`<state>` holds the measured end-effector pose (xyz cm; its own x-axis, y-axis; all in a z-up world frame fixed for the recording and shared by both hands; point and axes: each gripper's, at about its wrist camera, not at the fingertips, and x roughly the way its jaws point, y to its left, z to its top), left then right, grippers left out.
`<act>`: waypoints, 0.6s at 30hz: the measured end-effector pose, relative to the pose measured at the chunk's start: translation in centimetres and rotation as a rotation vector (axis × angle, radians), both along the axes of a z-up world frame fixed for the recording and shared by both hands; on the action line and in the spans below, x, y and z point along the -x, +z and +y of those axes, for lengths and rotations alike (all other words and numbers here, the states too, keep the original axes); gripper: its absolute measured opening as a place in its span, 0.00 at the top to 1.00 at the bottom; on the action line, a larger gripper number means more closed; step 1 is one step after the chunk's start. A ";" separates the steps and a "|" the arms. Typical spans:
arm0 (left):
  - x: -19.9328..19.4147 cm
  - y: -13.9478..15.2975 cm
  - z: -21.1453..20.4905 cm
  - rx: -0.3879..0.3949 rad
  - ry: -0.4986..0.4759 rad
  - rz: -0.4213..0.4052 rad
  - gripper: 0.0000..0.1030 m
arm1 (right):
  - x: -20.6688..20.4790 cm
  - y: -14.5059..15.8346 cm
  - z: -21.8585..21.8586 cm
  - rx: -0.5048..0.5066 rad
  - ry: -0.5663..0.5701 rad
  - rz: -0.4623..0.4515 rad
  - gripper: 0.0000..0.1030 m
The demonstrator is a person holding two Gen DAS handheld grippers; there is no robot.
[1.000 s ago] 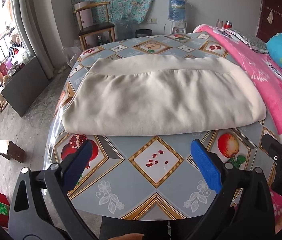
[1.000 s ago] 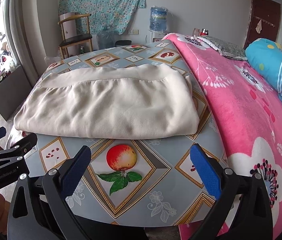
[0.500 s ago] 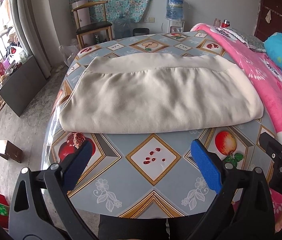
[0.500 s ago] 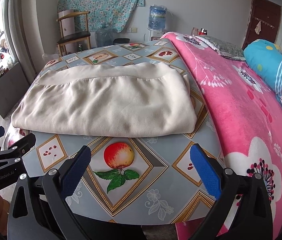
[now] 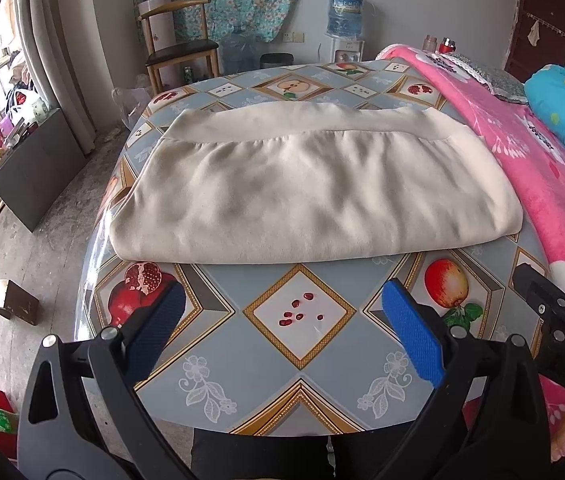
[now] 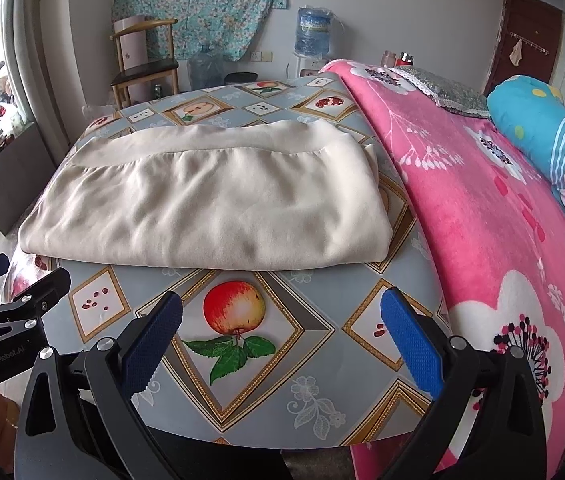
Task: Fold large clothes
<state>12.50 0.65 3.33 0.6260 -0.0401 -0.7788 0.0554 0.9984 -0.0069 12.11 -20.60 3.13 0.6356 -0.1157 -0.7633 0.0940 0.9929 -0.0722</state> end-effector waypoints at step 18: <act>0.0 -0.2 -0.1 0.002 -0.007 -0.002 0.08 | -0.1 -0.1 -0.1 0.002 -0.002 0.002 0.06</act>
<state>12.53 0.59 3.09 0.6273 -0.0463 -0.7774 0.0627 0.9980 -0.0089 12.16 -20.73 3.05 0.6335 -0.1188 -0.7646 0.0959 0.9926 -0.0748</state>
